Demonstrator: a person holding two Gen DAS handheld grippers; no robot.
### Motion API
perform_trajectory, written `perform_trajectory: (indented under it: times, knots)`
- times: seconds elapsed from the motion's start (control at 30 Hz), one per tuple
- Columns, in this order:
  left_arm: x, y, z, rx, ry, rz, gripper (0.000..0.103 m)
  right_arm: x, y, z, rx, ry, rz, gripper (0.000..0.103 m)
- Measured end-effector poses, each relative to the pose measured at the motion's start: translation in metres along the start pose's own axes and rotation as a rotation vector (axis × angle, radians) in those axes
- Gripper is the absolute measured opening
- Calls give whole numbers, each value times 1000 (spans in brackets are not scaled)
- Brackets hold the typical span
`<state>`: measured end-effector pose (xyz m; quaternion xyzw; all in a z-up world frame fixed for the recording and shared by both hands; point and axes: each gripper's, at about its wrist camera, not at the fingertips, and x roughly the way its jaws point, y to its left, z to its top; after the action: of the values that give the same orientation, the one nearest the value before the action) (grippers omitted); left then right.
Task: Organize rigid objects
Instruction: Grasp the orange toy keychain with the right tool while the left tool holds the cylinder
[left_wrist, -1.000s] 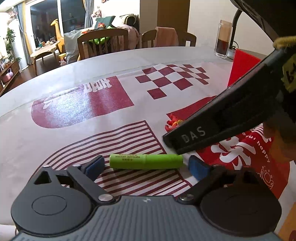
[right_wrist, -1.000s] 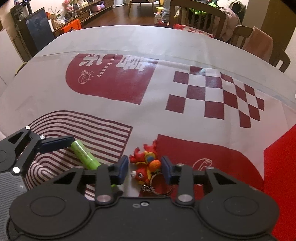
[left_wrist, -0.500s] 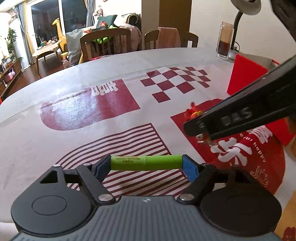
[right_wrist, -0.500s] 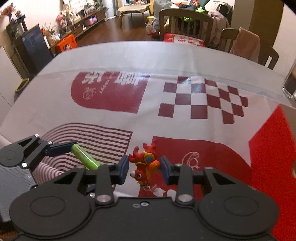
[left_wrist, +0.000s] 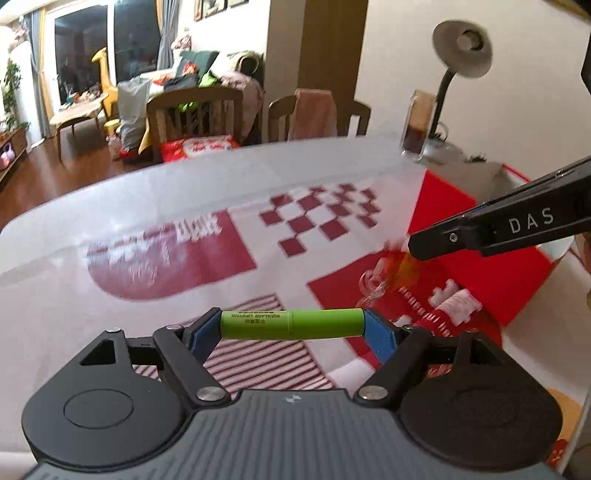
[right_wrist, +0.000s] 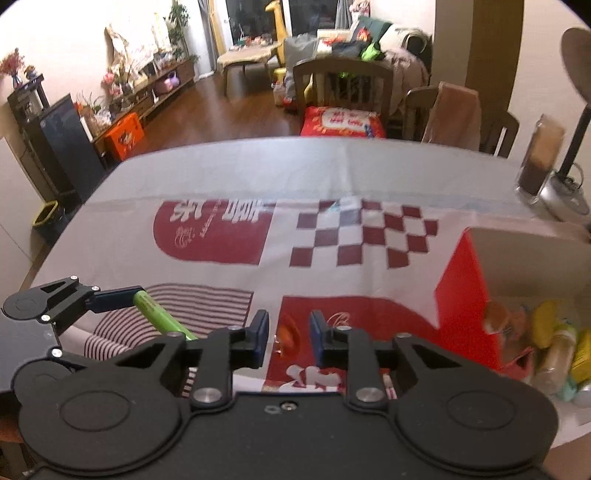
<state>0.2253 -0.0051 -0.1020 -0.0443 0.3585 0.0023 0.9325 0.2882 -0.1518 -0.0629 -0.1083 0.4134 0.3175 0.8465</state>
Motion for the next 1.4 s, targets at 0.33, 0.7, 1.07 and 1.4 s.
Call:
perform_trajectory:
  times: [0.33, 0.7, 1.07, 1.4]
  knots:
    - [-18, -12, 16, 7, -44, -14, 82, -3, -15, -6, -12, 12, 55, 22]
    - [-17, 7, -11, -55, 18, 27, 81, 71, 2, -41, -101, 92, 72, 72]
    - [-19, 23, -24, -98, 38, 44, 81, 108, 6, -50, -124, 152, -1, 57]
    - [-19, 19, -26, -93, 39, 36, 81, 108, 7, -53, -125, 133, -56, 38]
